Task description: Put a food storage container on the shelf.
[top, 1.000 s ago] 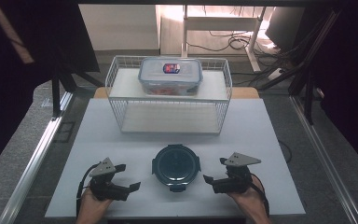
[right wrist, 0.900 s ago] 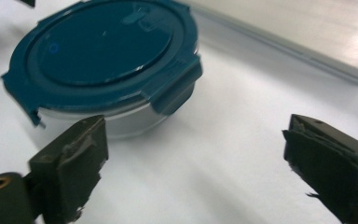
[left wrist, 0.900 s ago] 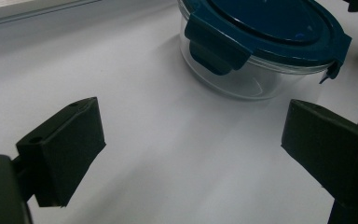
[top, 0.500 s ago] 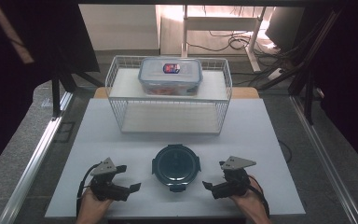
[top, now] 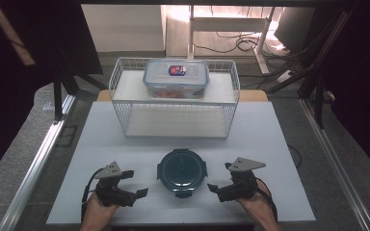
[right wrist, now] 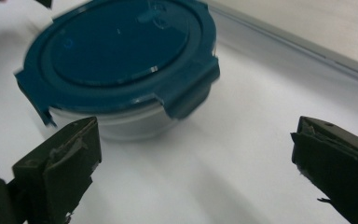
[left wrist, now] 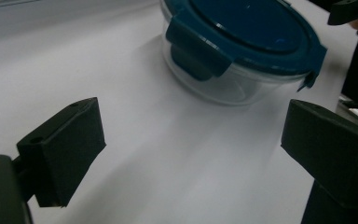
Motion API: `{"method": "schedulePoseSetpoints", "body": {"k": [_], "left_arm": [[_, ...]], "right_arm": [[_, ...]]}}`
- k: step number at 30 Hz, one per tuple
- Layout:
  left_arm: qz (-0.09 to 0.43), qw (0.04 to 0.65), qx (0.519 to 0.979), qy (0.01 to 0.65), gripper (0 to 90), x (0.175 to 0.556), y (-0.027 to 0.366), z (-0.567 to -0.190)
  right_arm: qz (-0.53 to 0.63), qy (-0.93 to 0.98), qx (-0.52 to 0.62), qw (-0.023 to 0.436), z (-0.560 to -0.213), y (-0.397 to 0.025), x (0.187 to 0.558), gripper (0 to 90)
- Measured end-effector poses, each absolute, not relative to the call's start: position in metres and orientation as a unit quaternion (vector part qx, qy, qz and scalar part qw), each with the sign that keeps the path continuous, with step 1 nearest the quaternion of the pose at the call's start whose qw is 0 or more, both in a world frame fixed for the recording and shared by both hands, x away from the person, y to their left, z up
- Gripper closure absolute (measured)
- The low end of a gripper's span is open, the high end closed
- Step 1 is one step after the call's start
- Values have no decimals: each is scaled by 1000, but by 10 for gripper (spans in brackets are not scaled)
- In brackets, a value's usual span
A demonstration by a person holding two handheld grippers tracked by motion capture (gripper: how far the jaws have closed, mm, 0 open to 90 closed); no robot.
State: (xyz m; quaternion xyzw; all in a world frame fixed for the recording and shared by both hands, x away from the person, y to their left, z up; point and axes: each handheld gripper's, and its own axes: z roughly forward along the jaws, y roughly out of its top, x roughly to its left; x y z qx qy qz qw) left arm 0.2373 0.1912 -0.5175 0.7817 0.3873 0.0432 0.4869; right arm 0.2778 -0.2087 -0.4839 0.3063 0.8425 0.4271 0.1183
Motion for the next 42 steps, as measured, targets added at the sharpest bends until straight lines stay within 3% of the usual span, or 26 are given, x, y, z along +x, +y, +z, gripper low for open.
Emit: {"method": "schedulePoseSetpoints", "body": {"k": [7,17,27,31,32,36,39,42], "left_arm": [[26,475,802,361,39,250,169,-506],[-3,481,797,366,64,280,150,-502],[-56,445,814,369,54,301,132,-511],[-103,449,803,379,127,300,138,-516],[-107,448,800,383,176,300,138,-516],[-112,455,791,392,206,297,142,-516],[-125,475,774,400,272,293,149,-517],[-144,500,750,408,395,287,159,-518]], "right_arm": [[403,856,307,107,-482,-195,286,13],[403,857,314,63,-482,-181,303,4],[391,852,347,-35,-491,-163,331,32],[403,840,351,-95,-496,-170,331,136],[402,840,351,-96,-496,-171,330,142],[403,839,353,-93,-494,-175,325,209],[412,834,356,-93,-490,-181,321,293],[423,828,357,-92,-484,-187,314,421]]}}
